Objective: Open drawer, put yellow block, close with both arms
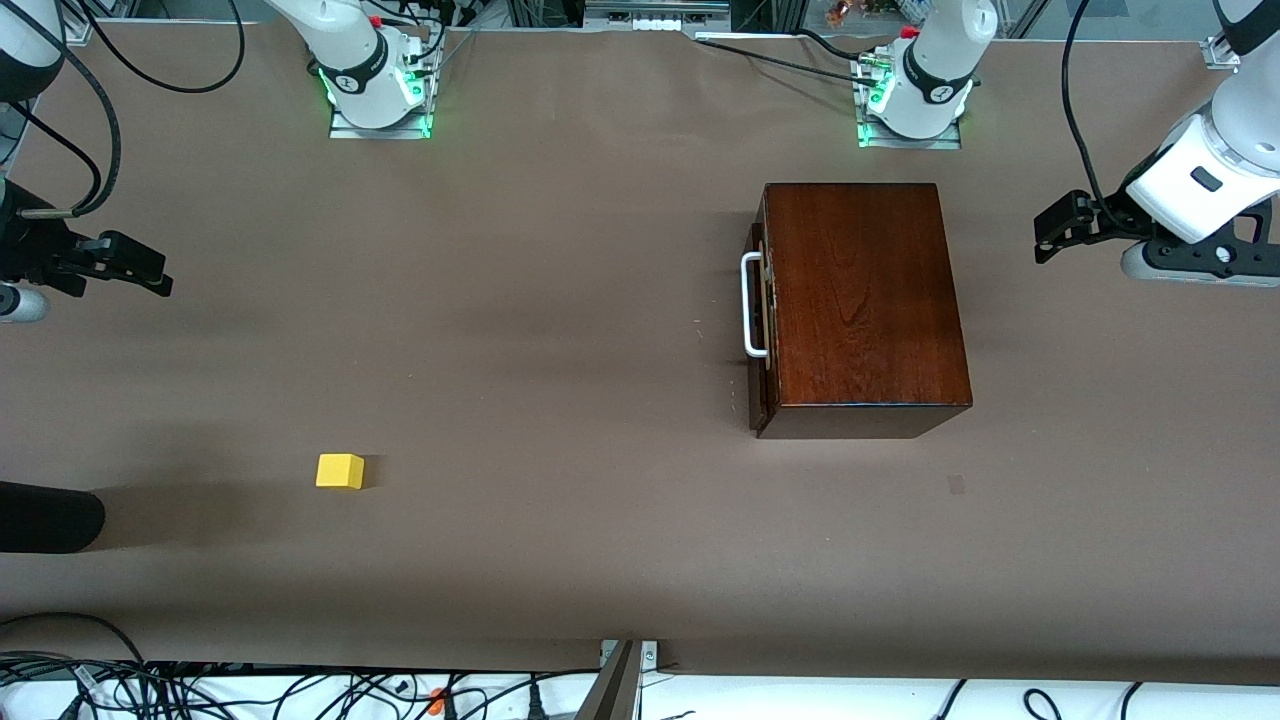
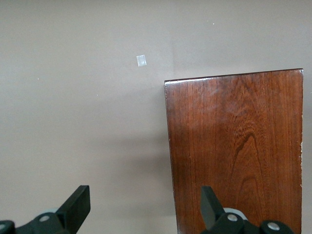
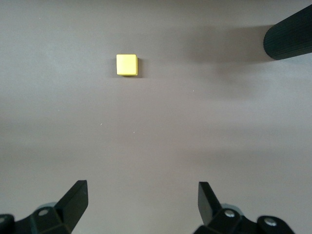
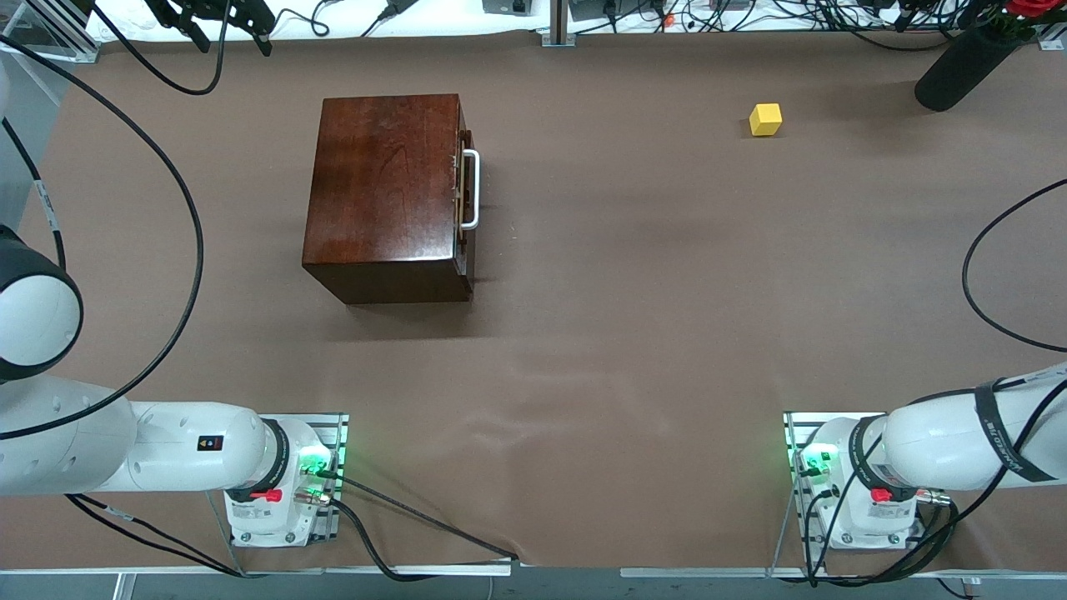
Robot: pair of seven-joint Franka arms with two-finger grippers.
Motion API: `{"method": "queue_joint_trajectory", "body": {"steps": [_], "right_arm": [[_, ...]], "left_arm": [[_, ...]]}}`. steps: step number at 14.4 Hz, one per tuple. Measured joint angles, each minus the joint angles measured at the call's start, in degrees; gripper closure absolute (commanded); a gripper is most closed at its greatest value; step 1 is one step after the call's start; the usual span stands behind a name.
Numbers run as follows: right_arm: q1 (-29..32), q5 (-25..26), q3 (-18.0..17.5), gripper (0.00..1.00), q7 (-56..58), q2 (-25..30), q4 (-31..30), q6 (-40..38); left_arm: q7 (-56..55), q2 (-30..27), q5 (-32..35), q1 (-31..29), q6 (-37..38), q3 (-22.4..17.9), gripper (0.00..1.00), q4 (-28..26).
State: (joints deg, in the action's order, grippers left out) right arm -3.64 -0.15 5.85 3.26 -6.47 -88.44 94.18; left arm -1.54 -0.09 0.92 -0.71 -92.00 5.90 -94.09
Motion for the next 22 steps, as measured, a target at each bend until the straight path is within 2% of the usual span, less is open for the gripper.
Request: {"method": "queue_joint_trajectory", "body": {"steps": [18,22], "right_arm": [[0.0,0.0,0.0,0.00,0.0,0.0,0.0,0.0],[0.0,0.0,0.0,0.00,0.0,0.0,0.0,0.0]], "left_arm": [[0.0,0.0,0.0,0.0,0.1,0.0,0.00,0.0],[0.0,0.1,-0.6,0.0,2.0,0.0,0.00,0.0]]}}
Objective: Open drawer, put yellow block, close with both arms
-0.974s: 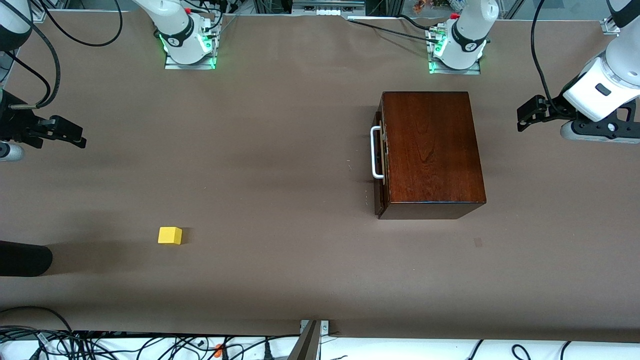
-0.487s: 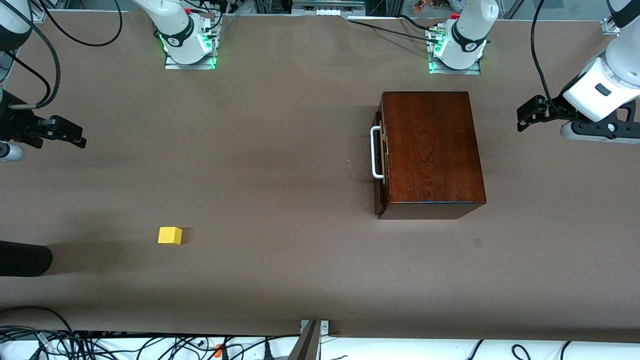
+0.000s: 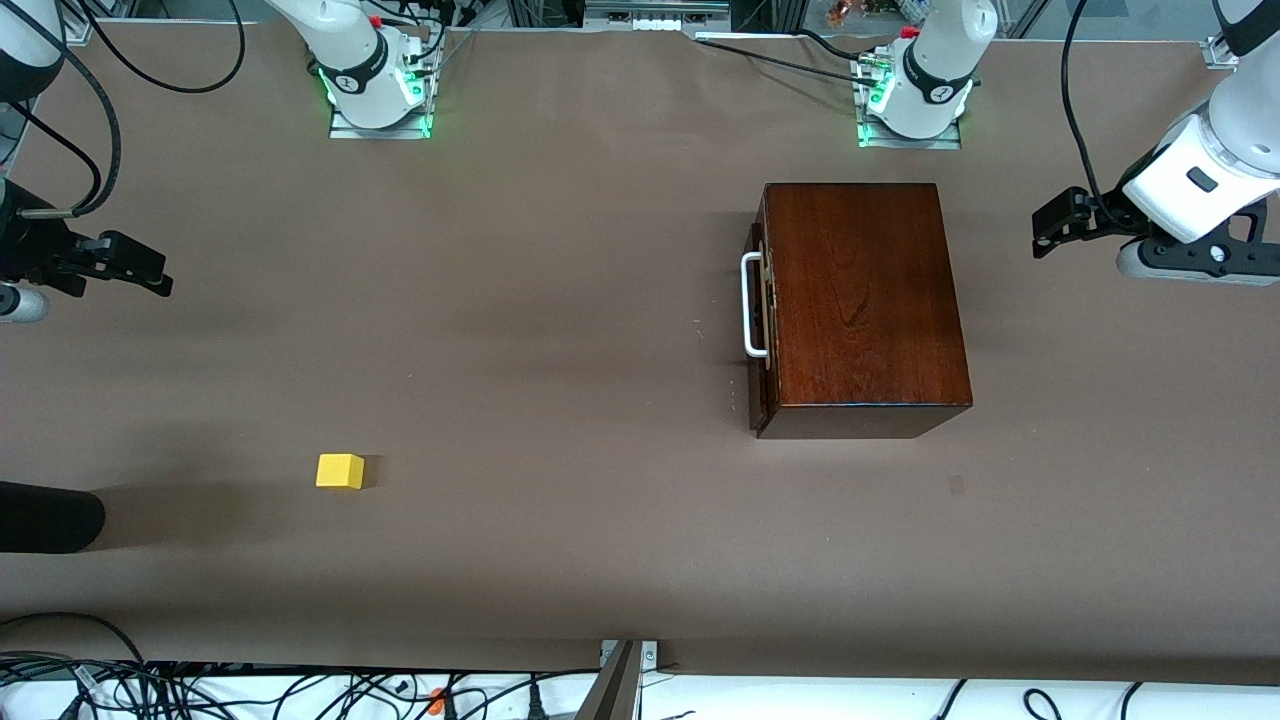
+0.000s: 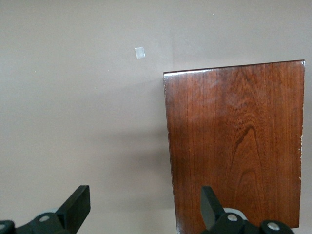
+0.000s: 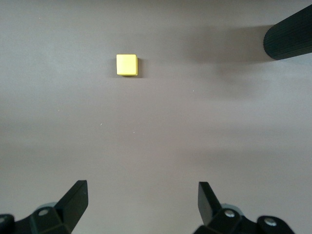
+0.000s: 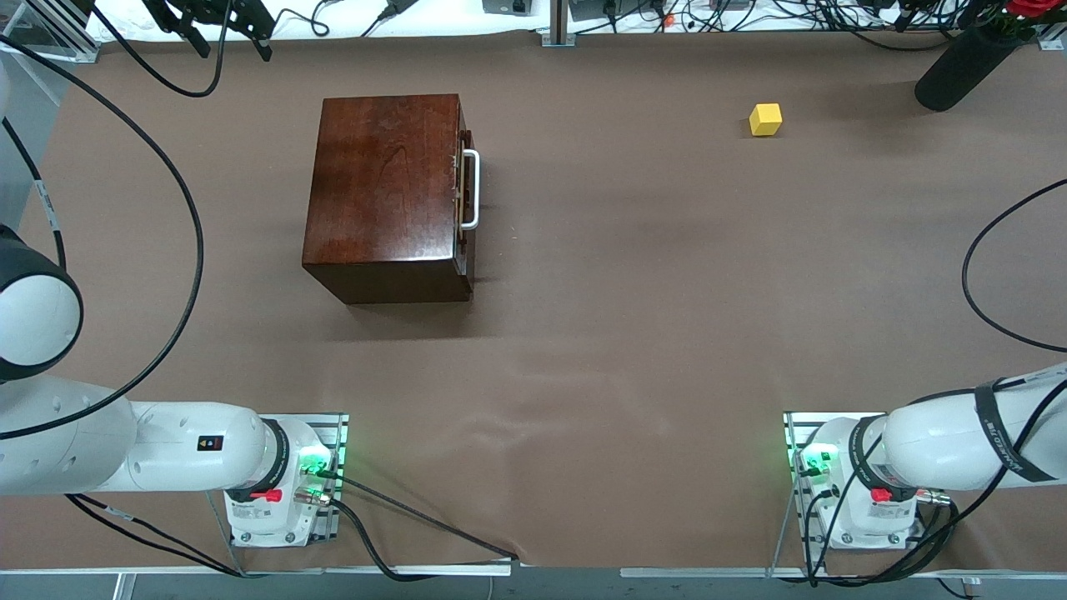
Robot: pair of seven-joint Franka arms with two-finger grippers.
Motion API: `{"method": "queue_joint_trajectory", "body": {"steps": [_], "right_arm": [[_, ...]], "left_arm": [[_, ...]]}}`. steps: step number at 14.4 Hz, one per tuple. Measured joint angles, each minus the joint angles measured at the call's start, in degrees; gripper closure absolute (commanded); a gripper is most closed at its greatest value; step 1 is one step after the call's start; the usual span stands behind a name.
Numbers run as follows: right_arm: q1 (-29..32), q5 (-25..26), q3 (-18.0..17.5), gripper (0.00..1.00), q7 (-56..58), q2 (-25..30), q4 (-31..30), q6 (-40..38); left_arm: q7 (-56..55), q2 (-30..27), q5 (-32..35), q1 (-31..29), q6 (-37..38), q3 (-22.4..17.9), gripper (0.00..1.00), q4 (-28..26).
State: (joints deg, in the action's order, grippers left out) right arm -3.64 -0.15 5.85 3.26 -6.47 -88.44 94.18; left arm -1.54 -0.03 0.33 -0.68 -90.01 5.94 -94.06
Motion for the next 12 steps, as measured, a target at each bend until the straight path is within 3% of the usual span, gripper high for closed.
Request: {"method": "queue_joint_trajectory", "body": {"steps": [8,12], "right_arm": [[0.0,0.0,0.0,0.00,0.0,0.0,0.0,0.0],[0.0,0.0,0.0,0.00,0.0,0.0,0.0,0.0]], "left_arm": [[0.2,4.4,-0.5,0.8,4.8,0.7,0.00,0.0],[-1.7,7.6,-0.7,3.0,-0.3,5.6,0.00,0.1]]}}
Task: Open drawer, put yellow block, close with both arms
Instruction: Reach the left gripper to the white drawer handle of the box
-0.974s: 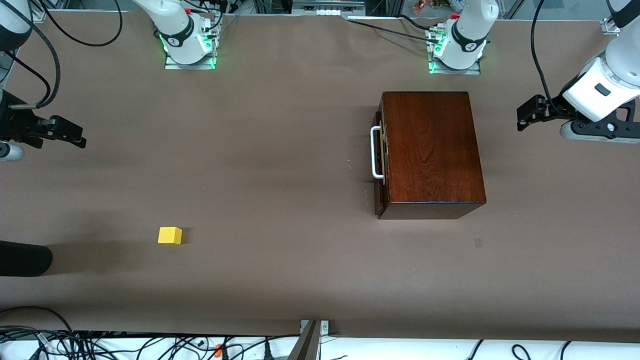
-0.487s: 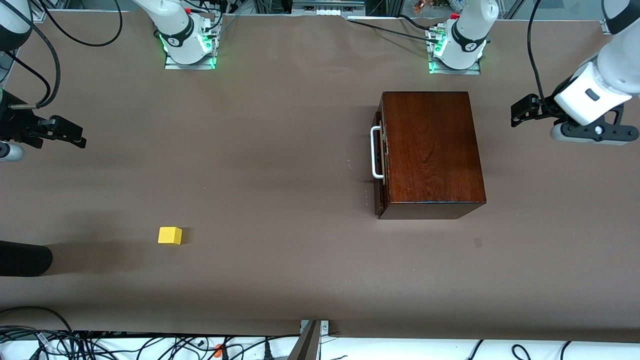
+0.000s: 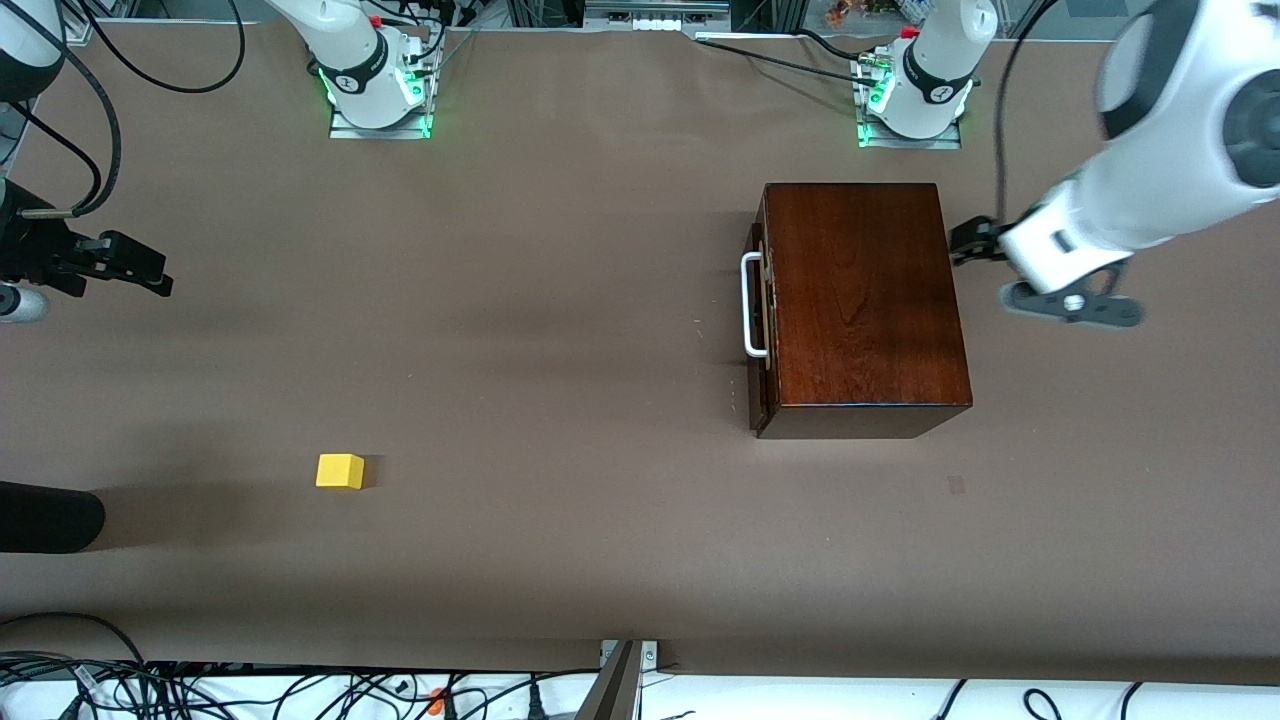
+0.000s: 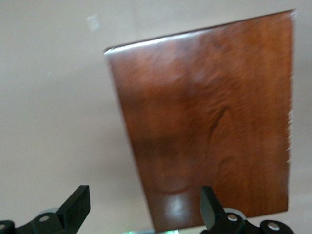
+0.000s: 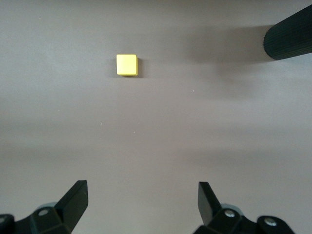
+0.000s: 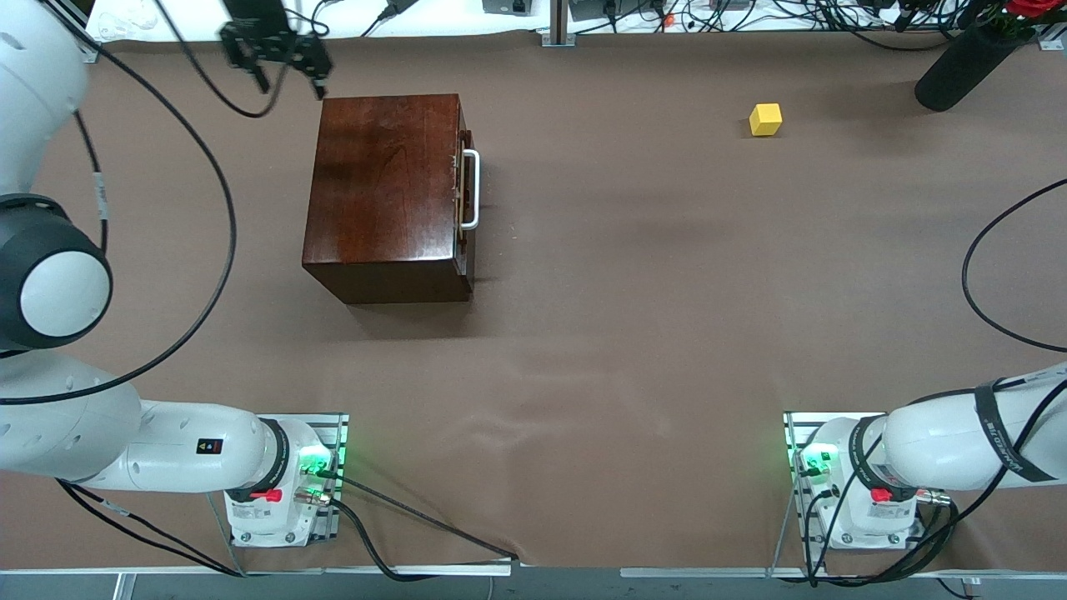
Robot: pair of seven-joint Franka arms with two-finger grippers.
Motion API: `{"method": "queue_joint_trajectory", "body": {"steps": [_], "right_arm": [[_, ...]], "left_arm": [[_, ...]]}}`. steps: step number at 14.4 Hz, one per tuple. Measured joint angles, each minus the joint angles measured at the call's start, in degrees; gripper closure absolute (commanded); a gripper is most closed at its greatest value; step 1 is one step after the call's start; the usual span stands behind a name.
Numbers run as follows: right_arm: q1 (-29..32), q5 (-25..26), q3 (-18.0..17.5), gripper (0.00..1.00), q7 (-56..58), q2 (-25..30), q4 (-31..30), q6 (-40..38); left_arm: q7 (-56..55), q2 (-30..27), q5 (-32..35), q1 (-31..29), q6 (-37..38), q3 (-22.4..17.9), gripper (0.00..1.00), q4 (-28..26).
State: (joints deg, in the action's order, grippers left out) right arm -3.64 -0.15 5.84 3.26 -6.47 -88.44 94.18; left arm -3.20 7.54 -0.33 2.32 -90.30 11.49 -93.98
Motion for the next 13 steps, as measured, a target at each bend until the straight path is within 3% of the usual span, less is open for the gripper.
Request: {"method": "queue_joint_trajectory", "body": {"steps": [3,7,13], "right_arm": [[0.0,0.0,0.0,0.00,0.0,0.0,0.0,0.0],[-0.1,0.0,-0.2,0.00,0.0,-0.2,0.0,0.0],[-1.2,0.0,-0.8,0.00,0.0,-1.3,0.0,0.3]], "left_arm": [[-6.8,2.7,0.0,2.7,-5.6,4.6,0.00,0.5],[-18.2,9.0,0.7,11.5,-7.8,5.7,0.00,5.0],[-34.4,18.6,13.0,23.5,-10.5,5.8,0.00,8.3]]}}
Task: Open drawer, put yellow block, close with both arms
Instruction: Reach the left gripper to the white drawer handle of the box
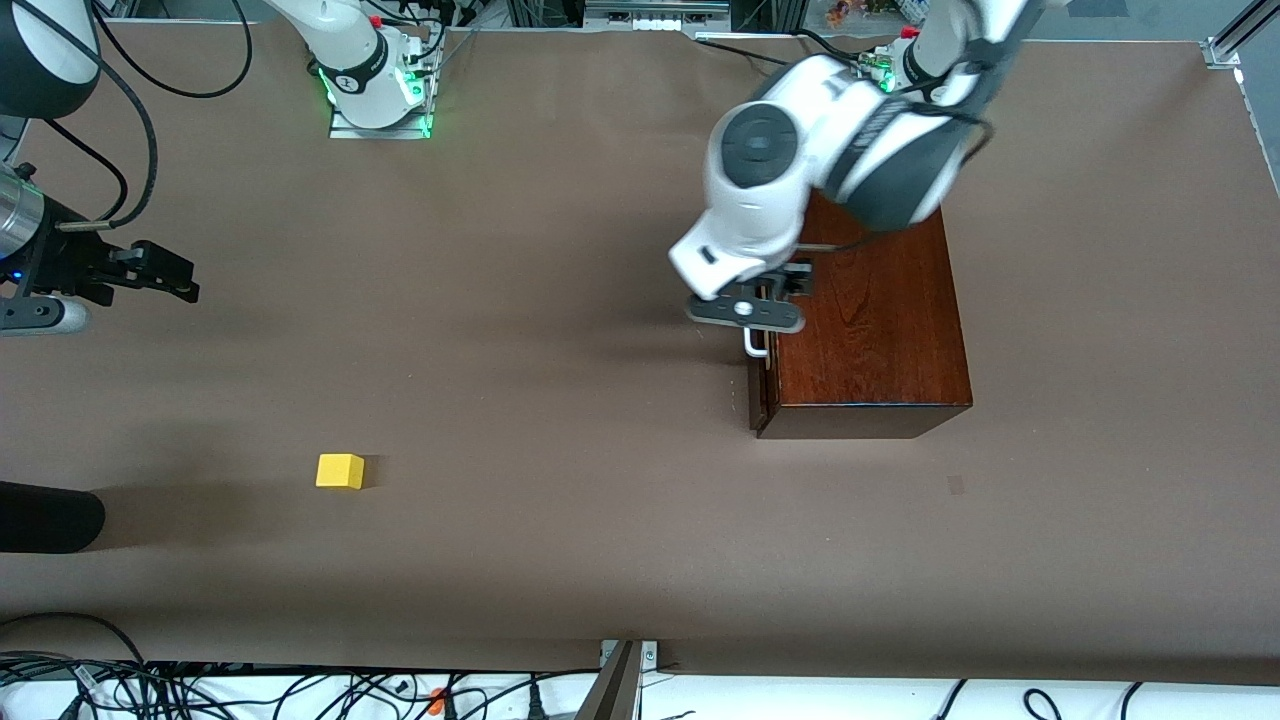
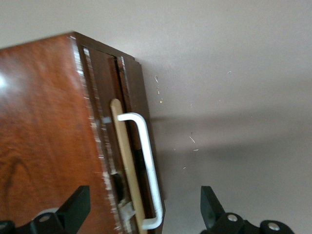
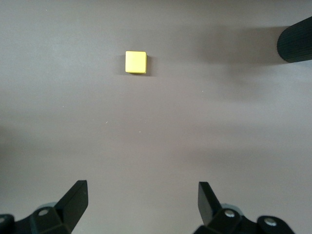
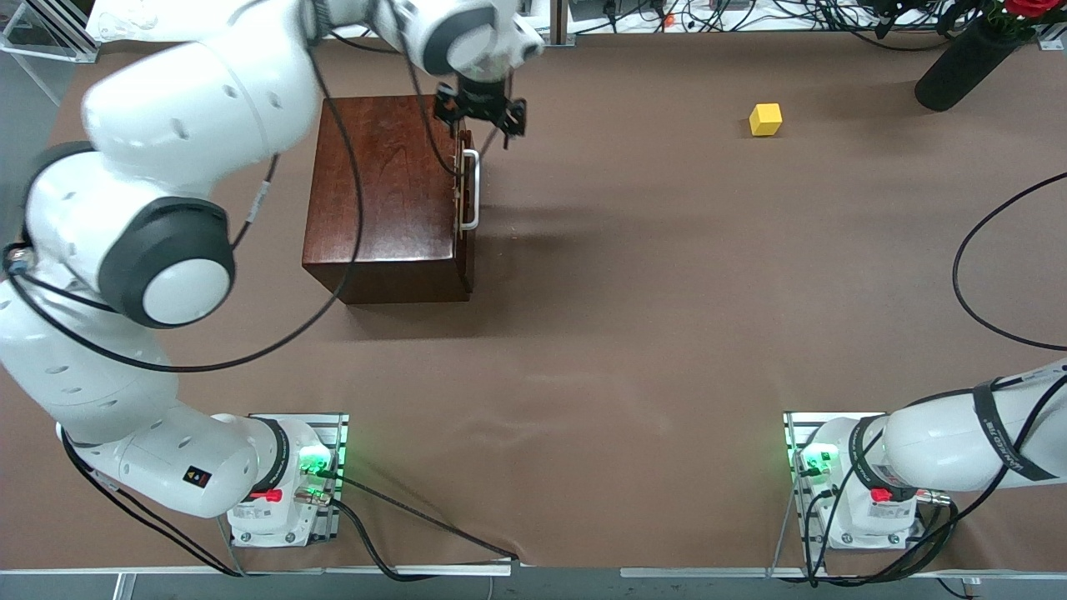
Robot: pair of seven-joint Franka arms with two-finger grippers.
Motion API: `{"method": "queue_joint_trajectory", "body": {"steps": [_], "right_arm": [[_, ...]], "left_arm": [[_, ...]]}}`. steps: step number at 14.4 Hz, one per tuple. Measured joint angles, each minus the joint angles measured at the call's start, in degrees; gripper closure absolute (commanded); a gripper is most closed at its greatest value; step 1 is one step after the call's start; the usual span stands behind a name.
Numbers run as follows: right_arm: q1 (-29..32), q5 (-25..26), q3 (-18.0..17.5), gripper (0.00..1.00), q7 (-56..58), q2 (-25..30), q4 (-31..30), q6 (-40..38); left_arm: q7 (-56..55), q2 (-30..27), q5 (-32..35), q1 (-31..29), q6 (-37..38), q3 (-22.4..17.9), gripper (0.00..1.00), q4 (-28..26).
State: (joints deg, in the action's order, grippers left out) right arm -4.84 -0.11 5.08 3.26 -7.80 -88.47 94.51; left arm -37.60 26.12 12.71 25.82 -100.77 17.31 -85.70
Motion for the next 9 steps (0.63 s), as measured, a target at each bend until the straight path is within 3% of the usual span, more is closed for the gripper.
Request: {"method": "queue_joint_trajectory", "body": {"steps": [4,9], "right_arm": [[0.0,0.0,0.2,0.00,0.0,0.0,0.0,0.0],[0.0,0.0,0.2,0.00,0.0,0.0,0.0,0.0]], "left_arm": [[-6.3,4.4,7.7,5.1,-0.1,0.0,0.00,0.1],[-8.3,7.7,8.8,5.4,0.0,-0.2,0.00,-0.2]]}}
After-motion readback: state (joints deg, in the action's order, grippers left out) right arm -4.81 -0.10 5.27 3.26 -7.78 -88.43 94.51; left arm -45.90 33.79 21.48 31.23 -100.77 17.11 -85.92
